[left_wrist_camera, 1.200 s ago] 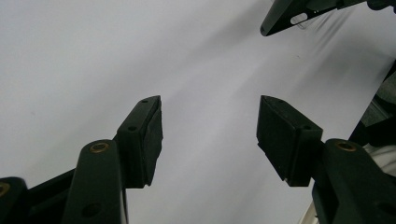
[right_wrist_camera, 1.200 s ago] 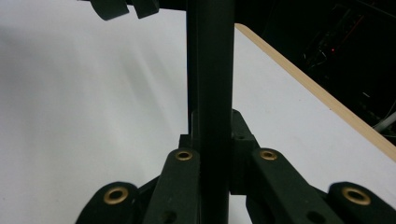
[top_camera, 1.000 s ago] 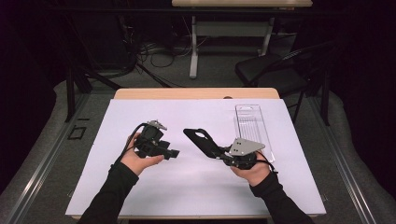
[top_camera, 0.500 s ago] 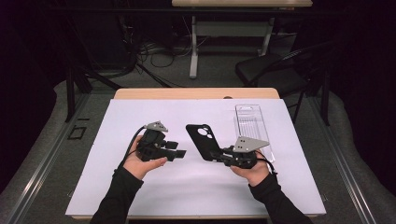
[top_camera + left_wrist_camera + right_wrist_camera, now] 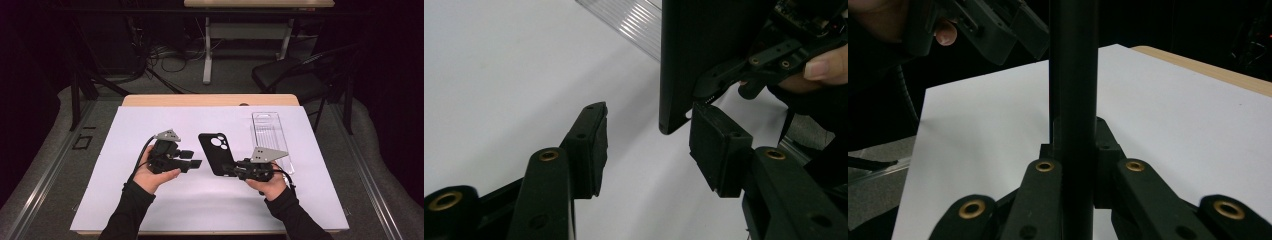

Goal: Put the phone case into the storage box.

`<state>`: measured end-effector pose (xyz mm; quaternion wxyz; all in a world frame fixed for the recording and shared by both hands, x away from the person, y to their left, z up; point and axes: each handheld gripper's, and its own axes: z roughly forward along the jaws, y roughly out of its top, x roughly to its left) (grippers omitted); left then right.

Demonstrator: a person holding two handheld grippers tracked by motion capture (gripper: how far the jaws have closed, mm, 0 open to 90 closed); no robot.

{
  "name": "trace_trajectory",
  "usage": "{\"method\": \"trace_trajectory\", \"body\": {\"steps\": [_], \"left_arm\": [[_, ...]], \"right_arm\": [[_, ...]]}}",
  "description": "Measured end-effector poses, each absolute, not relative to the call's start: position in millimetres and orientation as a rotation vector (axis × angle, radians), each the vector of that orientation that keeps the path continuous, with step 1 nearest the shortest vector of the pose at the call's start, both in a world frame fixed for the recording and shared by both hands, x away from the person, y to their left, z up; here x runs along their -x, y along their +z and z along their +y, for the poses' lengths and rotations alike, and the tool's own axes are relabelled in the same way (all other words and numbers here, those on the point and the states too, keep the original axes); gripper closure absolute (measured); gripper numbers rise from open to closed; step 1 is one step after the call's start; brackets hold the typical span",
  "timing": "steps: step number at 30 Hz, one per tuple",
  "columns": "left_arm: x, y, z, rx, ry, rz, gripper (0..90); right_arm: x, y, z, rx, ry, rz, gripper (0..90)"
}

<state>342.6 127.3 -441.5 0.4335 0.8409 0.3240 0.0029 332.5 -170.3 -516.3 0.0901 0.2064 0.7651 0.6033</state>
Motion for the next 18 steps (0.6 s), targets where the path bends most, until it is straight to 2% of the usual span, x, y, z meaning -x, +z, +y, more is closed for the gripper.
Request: {"method": "trace_trajectory", "body": {"steps": [18], "left_arm": [[-347,-427,126,-2.066,-0.006,0.782,56.2]], "right_arm": [[-332,-520,-167,-0.623,1.858,2.286,85.6]]}}
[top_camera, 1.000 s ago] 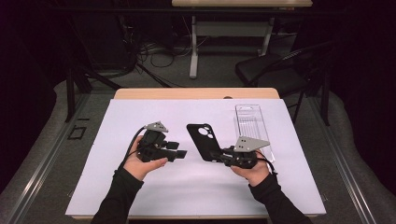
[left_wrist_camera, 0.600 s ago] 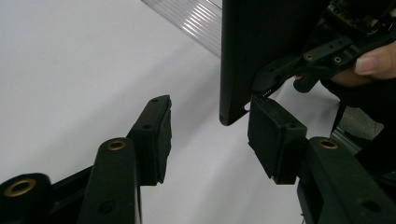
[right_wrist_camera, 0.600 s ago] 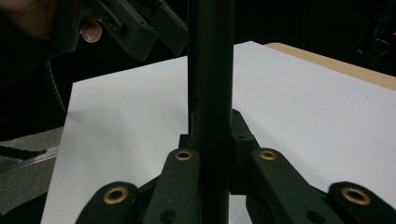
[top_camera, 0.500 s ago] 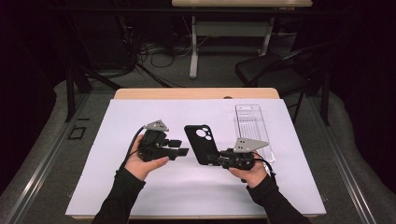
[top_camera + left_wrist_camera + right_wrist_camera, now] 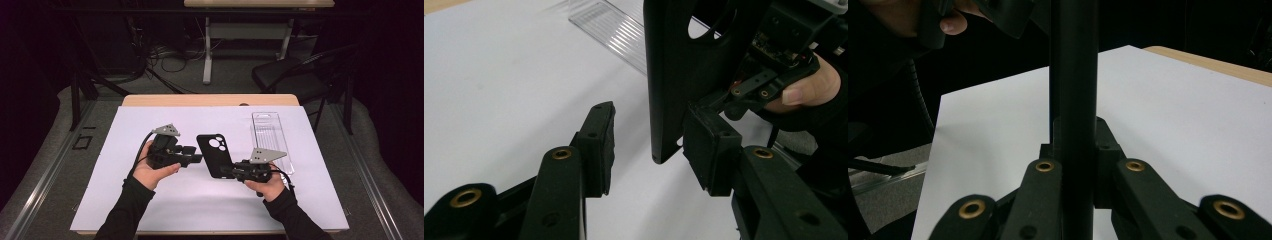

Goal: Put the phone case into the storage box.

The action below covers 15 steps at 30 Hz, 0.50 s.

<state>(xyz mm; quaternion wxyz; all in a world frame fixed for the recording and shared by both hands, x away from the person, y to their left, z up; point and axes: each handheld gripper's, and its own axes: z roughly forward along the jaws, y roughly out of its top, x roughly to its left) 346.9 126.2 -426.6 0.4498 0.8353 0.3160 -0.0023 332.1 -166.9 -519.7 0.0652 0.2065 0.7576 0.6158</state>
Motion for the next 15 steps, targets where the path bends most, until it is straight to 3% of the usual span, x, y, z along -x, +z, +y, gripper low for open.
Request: {"method": "trace_trajectory", "body": {"steps": [15], "left_arm": [[-351,-411,119,-2.087,-0.004,0.749,58.3]], "right_arm": [[-333,-521,-167,-0.62,1.862,2.289,85.6]]}}
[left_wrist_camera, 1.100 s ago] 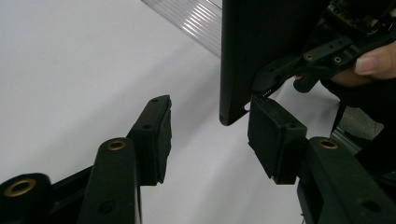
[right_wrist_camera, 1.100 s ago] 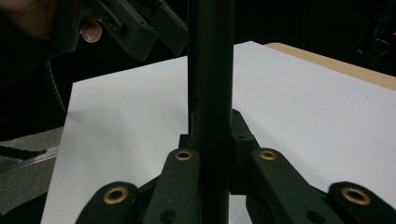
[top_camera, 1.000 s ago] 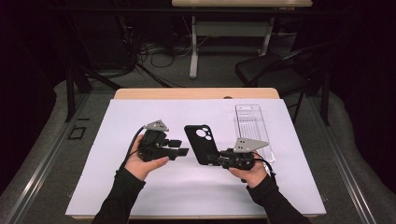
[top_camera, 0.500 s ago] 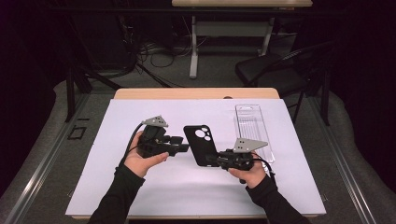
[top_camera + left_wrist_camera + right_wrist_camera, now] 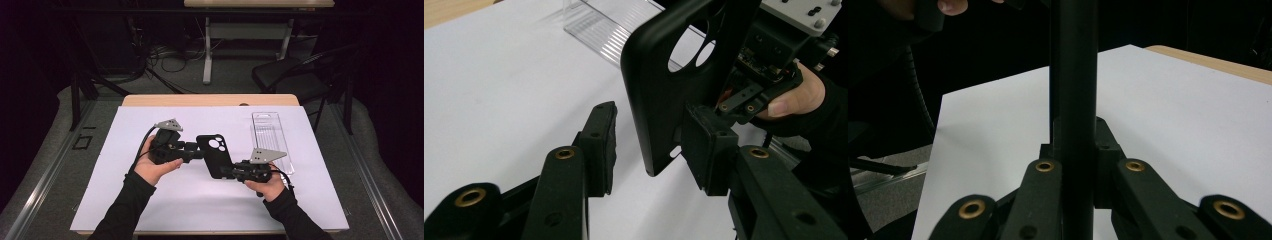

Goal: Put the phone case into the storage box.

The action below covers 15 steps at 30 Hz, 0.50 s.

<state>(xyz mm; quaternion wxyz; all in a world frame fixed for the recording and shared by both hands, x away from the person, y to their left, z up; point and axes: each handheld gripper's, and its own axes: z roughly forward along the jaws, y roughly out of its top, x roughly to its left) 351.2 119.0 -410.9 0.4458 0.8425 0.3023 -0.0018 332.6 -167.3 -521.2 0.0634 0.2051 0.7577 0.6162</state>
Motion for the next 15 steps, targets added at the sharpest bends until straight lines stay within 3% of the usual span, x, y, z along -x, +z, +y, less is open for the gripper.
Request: {"method": "trace_trajectory", "body": {"steps": [15], "left_arm": [[-358,-399,121,-2.12,0.022,0.7,65.8]], "right_arm": [[-332,-522,-166,-0.602,1.865,2.302,85.6]]}}
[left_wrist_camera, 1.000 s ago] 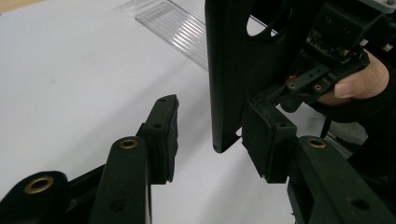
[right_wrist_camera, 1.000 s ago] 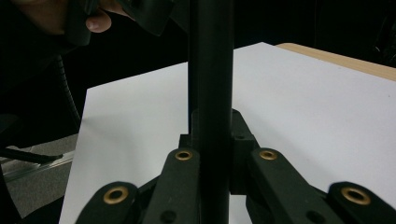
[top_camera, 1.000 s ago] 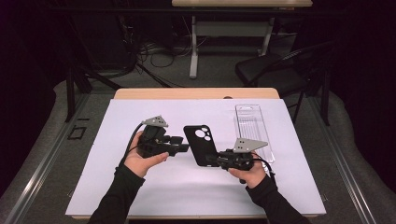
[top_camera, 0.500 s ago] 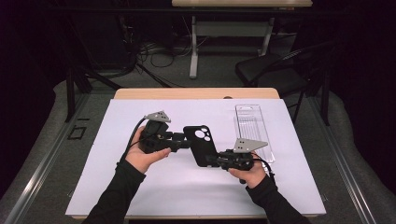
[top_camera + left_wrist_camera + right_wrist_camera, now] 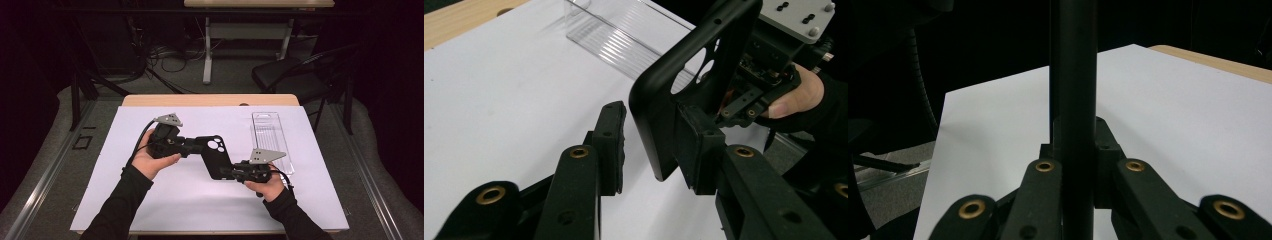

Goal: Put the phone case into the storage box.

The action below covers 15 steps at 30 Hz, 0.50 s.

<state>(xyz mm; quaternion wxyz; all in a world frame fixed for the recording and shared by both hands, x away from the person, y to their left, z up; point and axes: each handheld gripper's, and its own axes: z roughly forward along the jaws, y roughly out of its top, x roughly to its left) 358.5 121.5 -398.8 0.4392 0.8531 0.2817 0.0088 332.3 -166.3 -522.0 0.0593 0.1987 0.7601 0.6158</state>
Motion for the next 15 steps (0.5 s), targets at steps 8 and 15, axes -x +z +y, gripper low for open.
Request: {"method": "trace_trajectory", "body": {"steps": [8,15], "left_arm": [[-359.4,-393.8,121.4,-2.121,0.047,0.682,70.6],[-359.2,-391.6,121.9,-2.123,0.055,0.681,73.9]], "right_arm": [[-332.2,-522.5,-165.8,-0.599,1.868,2.308,85.6],[-332.5,-522.8,-166.2,-0.601,1.87,2.308,85.6]]}}
